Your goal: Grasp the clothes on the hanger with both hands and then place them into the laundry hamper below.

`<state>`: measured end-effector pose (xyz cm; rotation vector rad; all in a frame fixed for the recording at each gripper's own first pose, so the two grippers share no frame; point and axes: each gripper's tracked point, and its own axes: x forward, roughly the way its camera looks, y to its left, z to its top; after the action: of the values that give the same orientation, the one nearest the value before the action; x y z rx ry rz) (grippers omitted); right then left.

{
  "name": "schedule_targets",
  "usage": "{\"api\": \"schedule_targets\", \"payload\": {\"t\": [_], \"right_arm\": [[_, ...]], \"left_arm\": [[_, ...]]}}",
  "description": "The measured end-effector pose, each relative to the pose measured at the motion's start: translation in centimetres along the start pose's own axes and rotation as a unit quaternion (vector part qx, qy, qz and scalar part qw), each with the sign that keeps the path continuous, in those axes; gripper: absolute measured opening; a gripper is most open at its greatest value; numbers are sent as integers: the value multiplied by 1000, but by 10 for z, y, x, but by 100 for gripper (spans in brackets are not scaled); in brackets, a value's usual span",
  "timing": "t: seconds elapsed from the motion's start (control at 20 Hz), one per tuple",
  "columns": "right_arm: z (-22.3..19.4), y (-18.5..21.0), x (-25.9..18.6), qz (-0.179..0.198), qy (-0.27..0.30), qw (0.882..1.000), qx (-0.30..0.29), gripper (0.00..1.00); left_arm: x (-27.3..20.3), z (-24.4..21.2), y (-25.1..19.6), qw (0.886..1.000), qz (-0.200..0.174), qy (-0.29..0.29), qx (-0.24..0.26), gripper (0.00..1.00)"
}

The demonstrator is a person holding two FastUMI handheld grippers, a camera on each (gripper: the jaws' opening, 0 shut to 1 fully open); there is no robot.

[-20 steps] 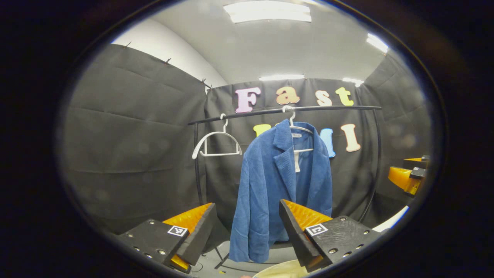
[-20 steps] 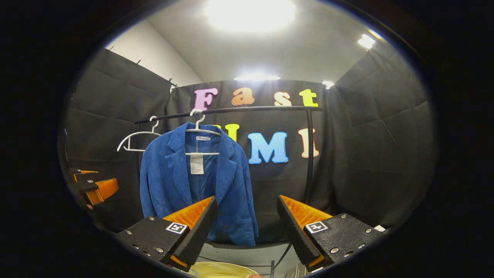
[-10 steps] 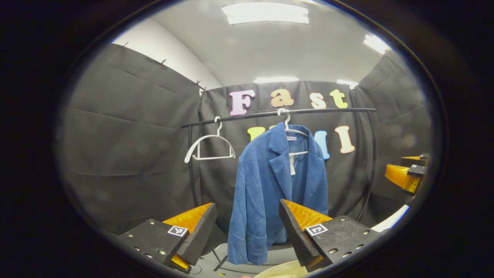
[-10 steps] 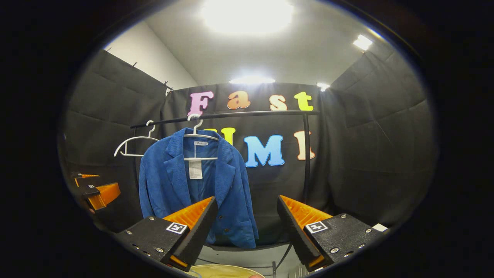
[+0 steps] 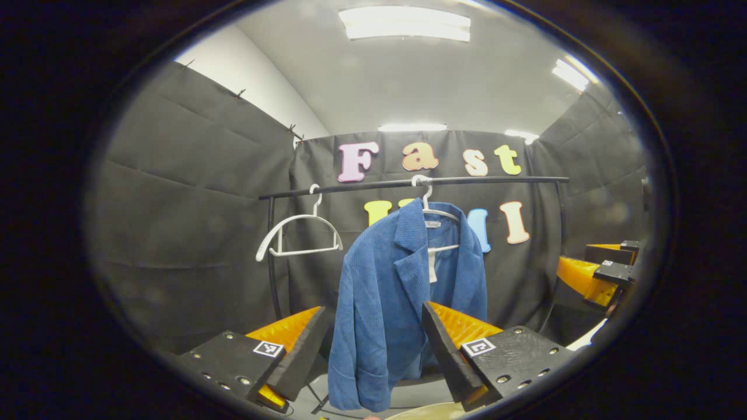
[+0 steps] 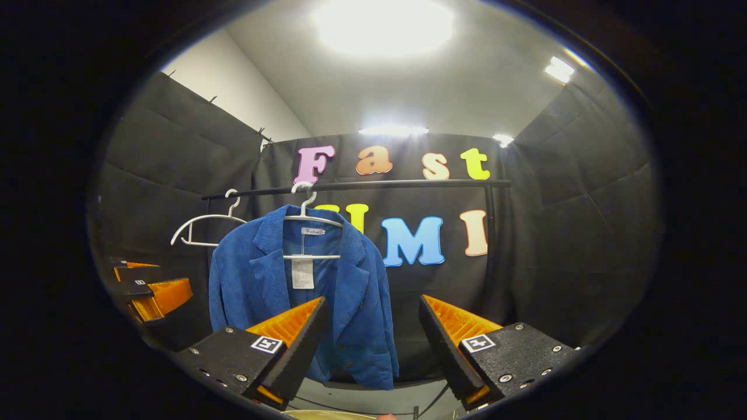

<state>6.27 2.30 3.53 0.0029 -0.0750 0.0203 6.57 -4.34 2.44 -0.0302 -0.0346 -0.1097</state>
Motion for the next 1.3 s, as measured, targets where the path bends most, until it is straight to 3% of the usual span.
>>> {"api": "schedule_targets", "payload": {"t": [0.55,1.05,1.3], "right_arm": [[-7,-16,133,80,22,996,38,96],[-38,21,214,142,42,988,38,95],[-60,37,237,151,58,986,29,95]], "left_arm": [[87,10,-50,998,59,-4,27,94],[161,-10,-70,994,96,17,50,94],[187,-32,-67,991,119,39,56,94]]}}
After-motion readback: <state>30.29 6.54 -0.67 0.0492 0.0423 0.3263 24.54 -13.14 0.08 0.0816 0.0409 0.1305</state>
